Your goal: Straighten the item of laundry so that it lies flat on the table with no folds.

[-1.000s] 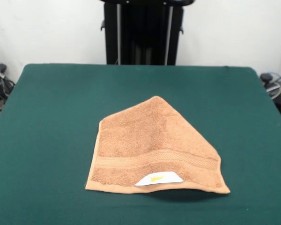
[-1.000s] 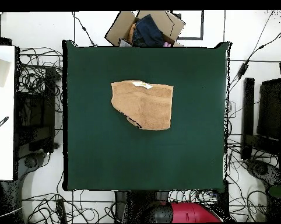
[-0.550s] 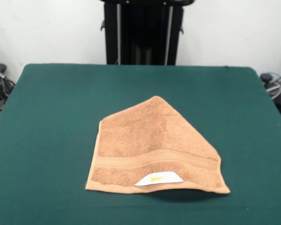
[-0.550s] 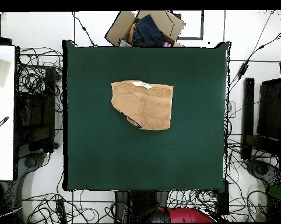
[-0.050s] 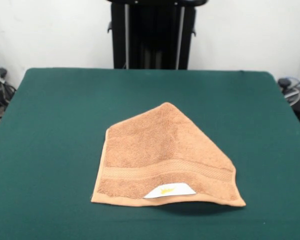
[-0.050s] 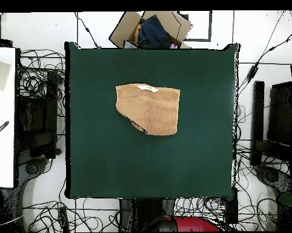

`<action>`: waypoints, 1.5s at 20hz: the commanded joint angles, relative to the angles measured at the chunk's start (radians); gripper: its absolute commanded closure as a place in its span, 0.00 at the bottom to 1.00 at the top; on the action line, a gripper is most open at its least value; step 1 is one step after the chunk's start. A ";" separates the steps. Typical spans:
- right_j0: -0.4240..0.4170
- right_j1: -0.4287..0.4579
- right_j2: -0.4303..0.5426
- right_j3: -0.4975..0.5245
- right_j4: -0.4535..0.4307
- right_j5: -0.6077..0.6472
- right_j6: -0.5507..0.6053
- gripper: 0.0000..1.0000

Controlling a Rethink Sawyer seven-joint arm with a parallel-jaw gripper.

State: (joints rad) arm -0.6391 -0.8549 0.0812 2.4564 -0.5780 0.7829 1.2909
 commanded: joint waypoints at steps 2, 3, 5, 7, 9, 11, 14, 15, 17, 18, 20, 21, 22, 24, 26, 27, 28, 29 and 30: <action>0.053 0.153 -0.130 -0.001 -0.128 -0.106 0.275 0.00; 0.058 0.157 -0.140 -0.002 -0.126 -0.113 0.270 0.00; 0.068 0.166 -0.159 -0.005 -0.123 -0.127 0.260 0.00; 0.074 0.185 -0.179 -0.005 -0.130 -0.152 0.261 0.00; 0.081 0.194 -0.193 -0.006 -0.128 -0.167 0.254 0.00; 0.087 0.211 -0.211 -0.007 -0.130 -0.190 0.249 0.00; 0.094 0.237 -0.238 -0.009 -0.129 -0.225 0.245 0.00; 0.097 0.243 -0.246 -0.011 -0.127 -0.235 0.244 0.00; 0.097 0.254 -0.260 -0.010 -0.132 -0.259 0.238 0.00; 0.098 0.266 -0.270 -0.010 -0.139 -0.278 0.240 0.00; 0.101 0.290 -0.287 -0.011 -0.153 -0.313 0.241 0.00; 0.105 0.300 -0.294 -0.012 -0.156 -0.326 0.241 0.00; 0.108 0.309 -0.301 -0.013 -0.159 -0.335 0.242 0.00; 0.116 0.330 -0.314 -0.017 -0.166 -0.352 0.248 0.00; 0.123 0.363 -0.327 -0.026 -0.171 -0.381 0.259 0.00; 0.125 0.377 -0.336 -0.029 -0.172 -0.396 0.263 0.00; 0.126 0.387 -0.343 -0.030 -0.174 -0.409 0.263 0.00; 0.127 0.398 -0.349 -0.032 -0.176 -0.422 0.262 0.00; 0.129 0.407 -0.356 -0.033 -0.175 -0.434 0.262 0.00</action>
State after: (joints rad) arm -0.5315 -0.7267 -0.1349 2.3755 -0.4881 0.5940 1.2909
